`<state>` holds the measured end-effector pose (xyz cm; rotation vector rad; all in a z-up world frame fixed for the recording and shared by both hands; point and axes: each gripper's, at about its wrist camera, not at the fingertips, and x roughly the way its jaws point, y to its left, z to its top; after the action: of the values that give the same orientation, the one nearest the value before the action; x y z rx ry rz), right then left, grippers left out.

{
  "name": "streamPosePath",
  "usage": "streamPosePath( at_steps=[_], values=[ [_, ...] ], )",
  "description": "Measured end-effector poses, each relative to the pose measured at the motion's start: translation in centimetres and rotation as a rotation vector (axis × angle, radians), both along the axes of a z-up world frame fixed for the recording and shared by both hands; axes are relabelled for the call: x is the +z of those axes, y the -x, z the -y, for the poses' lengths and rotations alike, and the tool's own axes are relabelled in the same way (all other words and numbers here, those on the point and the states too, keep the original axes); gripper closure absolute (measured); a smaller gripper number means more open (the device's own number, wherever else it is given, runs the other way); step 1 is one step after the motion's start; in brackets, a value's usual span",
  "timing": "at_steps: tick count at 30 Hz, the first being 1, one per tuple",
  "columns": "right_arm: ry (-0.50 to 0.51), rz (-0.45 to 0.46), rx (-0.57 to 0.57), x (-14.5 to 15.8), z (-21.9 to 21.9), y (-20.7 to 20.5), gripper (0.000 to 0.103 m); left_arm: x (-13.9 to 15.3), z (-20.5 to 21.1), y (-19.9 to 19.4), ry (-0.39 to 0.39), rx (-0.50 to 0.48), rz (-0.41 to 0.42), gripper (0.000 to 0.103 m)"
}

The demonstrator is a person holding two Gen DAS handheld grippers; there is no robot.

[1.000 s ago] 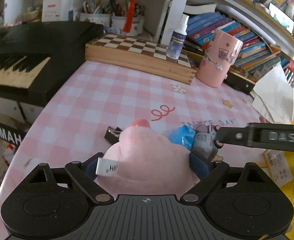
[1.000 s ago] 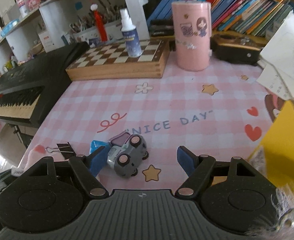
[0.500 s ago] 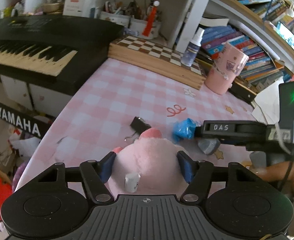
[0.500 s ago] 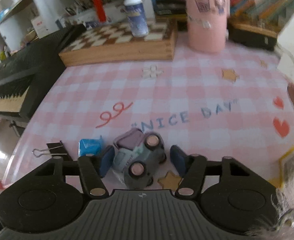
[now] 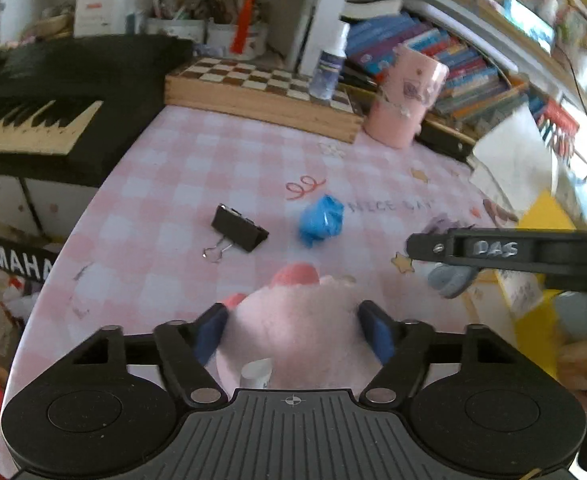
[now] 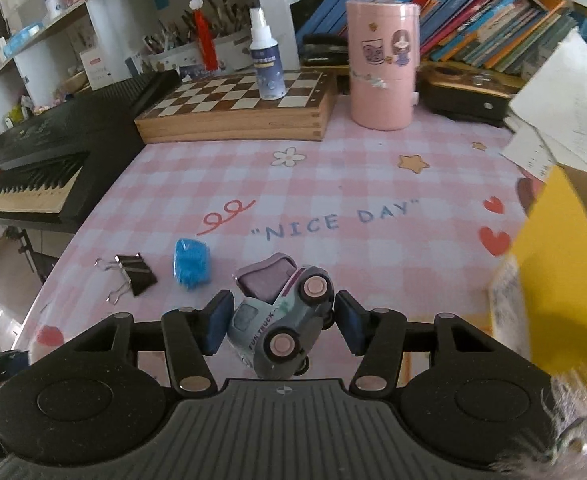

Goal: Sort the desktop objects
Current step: 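Grasp the pink plush pig with left tool while right tool grasps the grey truck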

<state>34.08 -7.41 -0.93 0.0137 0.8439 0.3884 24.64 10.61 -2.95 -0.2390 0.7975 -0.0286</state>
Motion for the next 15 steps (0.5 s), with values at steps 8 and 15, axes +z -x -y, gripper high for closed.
streamPosePath(
  at_steps=[8, 15],
  values=[
    [-0.003, 0.019, -0.032, 1.1, 1.8, 3.8, 0.05, -0.5, 1.4, -0.3, -0.093, -0.074, 0.04, 0.018],
    [0.003, 0.047, -0.072, 1.9, 2.9, 6.3, 0.05, -0.5, 1.1, 0.2, -0.062, -0.07, 0.028, 0.016]
  ],
)
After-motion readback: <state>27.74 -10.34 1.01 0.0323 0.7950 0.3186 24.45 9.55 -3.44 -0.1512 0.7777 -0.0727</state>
